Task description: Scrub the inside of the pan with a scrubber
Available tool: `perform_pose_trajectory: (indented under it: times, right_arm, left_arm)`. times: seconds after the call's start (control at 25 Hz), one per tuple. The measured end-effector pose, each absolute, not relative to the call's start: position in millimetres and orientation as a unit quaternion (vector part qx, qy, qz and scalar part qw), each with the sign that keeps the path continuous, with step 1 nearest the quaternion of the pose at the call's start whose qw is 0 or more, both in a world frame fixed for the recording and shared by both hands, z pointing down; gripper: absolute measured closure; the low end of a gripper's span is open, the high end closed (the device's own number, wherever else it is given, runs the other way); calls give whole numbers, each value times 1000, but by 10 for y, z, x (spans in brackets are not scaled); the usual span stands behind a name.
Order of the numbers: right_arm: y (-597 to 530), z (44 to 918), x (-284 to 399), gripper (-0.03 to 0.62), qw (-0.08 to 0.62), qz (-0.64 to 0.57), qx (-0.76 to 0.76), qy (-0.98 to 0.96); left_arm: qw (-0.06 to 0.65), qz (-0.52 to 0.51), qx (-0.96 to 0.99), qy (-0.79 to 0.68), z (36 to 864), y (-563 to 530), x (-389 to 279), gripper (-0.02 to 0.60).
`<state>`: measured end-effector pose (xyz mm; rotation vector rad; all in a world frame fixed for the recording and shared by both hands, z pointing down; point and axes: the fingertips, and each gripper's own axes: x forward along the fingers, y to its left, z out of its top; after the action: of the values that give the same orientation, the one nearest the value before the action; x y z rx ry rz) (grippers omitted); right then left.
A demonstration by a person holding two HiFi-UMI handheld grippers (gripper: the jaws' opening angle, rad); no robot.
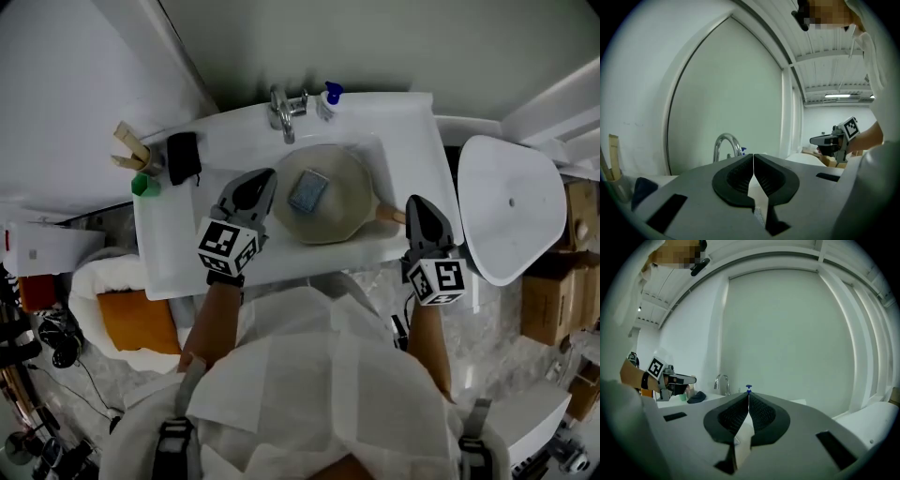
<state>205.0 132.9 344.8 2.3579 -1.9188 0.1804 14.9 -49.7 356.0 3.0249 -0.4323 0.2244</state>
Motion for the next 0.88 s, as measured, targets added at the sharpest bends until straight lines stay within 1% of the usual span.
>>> perform_pose_trajectory:
  times: [0.2,0.48,0.68,0.8,0.88]
  right_arm:
    - [1028,3526,2244,585,55,72,740,-666]
    - [384,3719,2295,582,57,86,689,-718]
    - [-168,3907,2303,500,56,98,657,-745]
    - [-460,4059,2337,437,58,111,650,-749]
    - [-638,4176,2364,411,62,121,647,-751]
  left_arm:
    - [36,75,980,-180,3558,-644,248,565]
    - [42,88,966,-241,3719,-885,195,565]
    - [46,101,956,-272,3864,-1000,160,565]
    - [56,111,952,-281,3956,-1021,173,565]
    - [62,118,950,-283,4020,-1022,187,565]
